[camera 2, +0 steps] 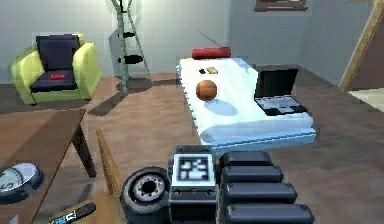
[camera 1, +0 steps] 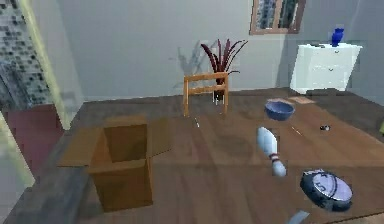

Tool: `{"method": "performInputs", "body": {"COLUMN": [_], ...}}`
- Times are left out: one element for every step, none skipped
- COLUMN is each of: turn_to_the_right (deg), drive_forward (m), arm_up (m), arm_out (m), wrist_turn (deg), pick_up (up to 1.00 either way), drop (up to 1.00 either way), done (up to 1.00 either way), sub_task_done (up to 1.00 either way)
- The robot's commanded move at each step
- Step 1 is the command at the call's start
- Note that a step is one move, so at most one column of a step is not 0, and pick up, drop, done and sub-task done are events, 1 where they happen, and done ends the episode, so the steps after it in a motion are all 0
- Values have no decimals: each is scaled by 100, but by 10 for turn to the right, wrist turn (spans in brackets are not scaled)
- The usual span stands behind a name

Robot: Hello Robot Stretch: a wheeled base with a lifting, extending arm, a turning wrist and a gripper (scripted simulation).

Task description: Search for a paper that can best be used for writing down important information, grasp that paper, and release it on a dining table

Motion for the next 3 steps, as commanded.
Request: {"method": "performInputs", "body": {"turn_to_the_right": [-300,450,330], "drive_forward": [0,0,0], "arm_up": [0,0,0], "arm_out": [0,0,0], "wrist_turn": [0,0,0], "pick_up": [0,0,0], "drop": [0,0,0], "done": [0,0,0], "sub_task_done": [0,0,0]}}
